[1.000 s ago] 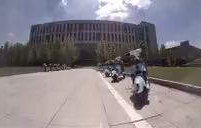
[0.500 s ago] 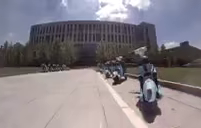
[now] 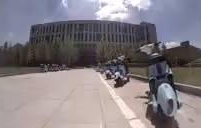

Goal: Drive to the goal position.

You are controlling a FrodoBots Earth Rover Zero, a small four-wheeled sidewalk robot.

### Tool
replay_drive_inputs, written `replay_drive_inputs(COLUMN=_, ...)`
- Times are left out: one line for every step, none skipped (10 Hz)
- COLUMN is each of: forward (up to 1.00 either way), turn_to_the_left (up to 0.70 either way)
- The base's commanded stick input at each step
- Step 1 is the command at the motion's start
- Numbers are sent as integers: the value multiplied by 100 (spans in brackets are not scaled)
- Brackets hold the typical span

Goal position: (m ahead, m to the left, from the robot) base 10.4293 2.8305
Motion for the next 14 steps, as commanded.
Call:
replay_drive_inputs(forward=70, turn_to_the_left=0)
replay_drive_inputs(forward=70, turn_to_the_left=0)
replay_drive_inputs(forward=70, turn_to_the_left=0)
replay_drive_inputs(forward=70, turn_to_the_left=0)
replay_drive_inputs(forward=70, turn_to_the_left=0)
replay_drive_inputs(forward=70, turn_to_the_left=0)
replay_drive_inputs(forward=70, turn_to_the_left=0)
replay_drive_inputs(forward=70, turn_to_the_left=0)
replay_drive_inputs(forward=70, turn_to_the_left=0)
replay_drive_inputs(forward=70, turn_to_the_left=0)
replay_drive_inputs(forward=70, turn_to_the_left=0)
replay_drive_inputs(forward=70, turn_to_the_left=0)
replay_drive_inputs(forward=70, turn_to_the_left=0)
replay_drive_inputs(forward=70, turn_to_the_left=0)
